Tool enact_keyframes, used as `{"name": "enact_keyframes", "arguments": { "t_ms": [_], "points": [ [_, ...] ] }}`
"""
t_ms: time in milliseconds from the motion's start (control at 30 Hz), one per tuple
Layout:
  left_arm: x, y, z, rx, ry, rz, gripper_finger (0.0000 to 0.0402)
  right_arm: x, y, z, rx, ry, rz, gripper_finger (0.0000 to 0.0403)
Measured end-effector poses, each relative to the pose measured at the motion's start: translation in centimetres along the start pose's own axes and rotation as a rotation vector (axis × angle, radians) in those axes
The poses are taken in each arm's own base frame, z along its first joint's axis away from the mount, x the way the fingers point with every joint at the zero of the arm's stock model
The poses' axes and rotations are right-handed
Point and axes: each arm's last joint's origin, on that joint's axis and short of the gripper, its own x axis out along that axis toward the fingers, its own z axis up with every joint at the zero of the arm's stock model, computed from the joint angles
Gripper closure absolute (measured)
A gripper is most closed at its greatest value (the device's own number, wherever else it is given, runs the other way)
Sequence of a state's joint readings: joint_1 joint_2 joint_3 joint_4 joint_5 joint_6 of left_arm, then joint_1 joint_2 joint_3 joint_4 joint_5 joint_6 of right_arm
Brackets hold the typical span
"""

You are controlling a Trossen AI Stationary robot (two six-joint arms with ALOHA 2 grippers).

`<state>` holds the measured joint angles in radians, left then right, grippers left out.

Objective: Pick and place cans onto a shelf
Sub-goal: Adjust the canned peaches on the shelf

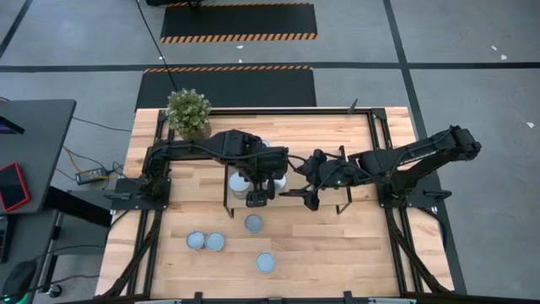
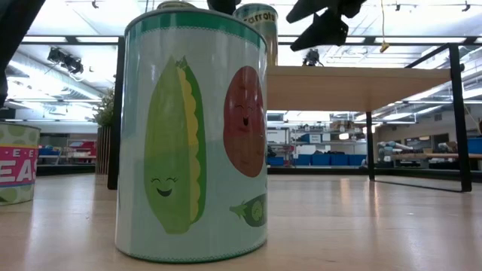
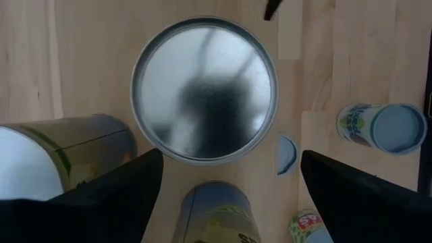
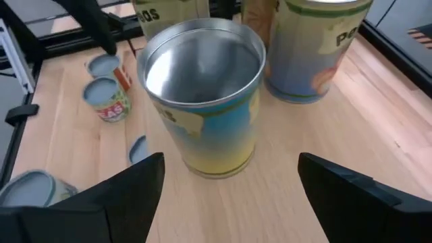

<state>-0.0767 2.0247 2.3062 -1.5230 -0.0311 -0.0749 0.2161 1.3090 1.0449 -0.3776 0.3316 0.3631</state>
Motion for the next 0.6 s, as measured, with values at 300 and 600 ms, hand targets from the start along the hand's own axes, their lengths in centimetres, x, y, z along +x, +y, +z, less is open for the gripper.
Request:
{"name": "enact_keyframes", "arguments": {
  "t_ms": [300, 600],
  "points": [
    [0.0, 0.1, 0.0, 0.007, -0.002, 0.02, 0.0045, 0.0, -1.3, -0.4, -0.005, 0.068, -0.075, 0.0056],
    [-3.2, 0.4, -1.1, -0.024, -0.085, 0.06, 0.0057, 0.7, -2.0, 0.0, 0.022, 0.043, -0.088, 0.0056]
  ]
}}
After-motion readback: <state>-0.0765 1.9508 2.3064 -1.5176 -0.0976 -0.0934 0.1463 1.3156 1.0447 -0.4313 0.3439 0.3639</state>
